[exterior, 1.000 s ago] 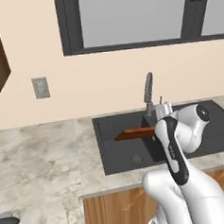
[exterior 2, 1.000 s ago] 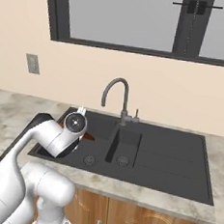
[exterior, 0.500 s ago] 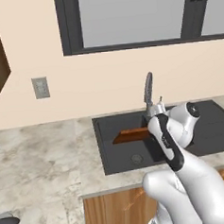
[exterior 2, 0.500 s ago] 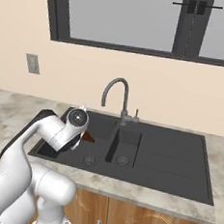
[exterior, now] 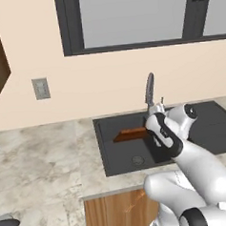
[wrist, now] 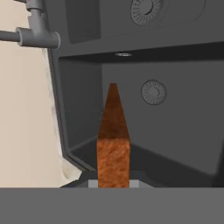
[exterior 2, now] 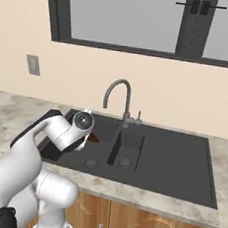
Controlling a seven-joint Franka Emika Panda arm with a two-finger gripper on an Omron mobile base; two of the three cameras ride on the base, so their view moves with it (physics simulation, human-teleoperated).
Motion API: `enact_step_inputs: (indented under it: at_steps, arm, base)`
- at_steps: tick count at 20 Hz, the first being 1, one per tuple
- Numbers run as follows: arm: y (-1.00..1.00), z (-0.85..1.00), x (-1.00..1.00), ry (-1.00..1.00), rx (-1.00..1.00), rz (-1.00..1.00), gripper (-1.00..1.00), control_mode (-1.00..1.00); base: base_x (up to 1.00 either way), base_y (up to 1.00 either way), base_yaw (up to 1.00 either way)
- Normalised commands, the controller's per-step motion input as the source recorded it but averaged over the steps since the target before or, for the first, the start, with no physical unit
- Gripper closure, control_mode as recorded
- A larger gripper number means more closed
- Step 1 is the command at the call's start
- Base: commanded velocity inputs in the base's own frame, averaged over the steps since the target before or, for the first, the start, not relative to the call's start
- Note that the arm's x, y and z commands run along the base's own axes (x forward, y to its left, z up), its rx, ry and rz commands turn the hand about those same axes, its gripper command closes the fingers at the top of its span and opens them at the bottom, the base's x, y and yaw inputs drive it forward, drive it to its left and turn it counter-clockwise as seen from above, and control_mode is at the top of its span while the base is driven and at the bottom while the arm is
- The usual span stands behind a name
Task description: Move the cutting board and knife to the sink. Then move spray from the cabinet to the counter.
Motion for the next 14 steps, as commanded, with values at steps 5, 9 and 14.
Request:
enact_step_inputs:
  at_steps: [5, 9, 14]
  arm:
    - [0.08, -0.55, 0.22, -0.13, -0.01, -0.04, 1.0, -1.0]
    - [0.14, -0.54, 0.26, -0.05, -0.05, -0.05, 1.0, -1.0]
    - [0.17, -0.53, 0.25, 0.0, -0.12, -0.03, 1.0, -1.0]
  base:
    - [0.0, 0.0, 0.0]
    - [0.0, 0.0, 0.0]
    - [0.0, 0.0, 0.0]
